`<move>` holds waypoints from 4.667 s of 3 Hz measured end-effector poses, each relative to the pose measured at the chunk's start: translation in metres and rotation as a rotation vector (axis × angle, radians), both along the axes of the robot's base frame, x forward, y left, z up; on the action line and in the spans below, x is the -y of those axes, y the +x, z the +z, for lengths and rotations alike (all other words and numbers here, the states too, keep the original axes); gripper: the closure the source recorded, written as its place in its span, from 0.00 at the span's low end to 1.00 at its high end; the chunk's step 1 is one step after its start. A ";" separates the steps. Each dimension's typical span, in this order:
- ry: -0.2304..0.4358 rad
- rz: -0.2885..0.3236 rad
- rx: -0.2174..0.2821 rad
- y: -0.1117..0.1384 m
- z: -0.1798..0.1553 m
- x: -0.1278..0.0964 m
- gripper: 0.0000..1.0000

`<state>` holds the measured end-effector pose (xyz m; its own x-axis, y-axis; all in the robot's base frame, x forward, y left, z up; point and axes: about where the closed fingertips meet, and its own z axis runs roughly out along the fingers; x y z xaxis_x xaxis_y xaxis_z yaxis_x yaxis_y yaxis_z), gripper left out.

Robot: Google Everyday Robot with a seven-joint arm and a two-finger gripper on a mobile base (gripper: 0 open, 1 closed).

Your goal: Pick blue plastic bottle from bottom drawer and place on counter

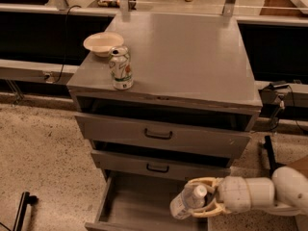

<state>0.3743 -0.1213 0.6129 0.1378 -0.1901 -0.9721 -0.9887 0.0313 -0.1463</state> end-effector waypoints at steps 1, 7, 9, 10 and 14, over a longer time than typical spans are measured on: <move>-0.037 -0.037 0.035 0.007 0.092 0.025 1.00; -0.080 -0.433 -0.125 0.130 0.326 0.086 1.00; -0.144 -0.438 -0.189 0.181 0.372 0.055 1.00; -0.149 -0.490 -0.235 0.216 0.360 0.041 1.00; -0.098 -0.691 -0.011 0.316 0.347 -0.006 0.59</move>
Offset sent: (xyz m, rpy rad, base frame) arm 0.0626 -0.0984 0.2751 -0.1534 0.0514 -0.2827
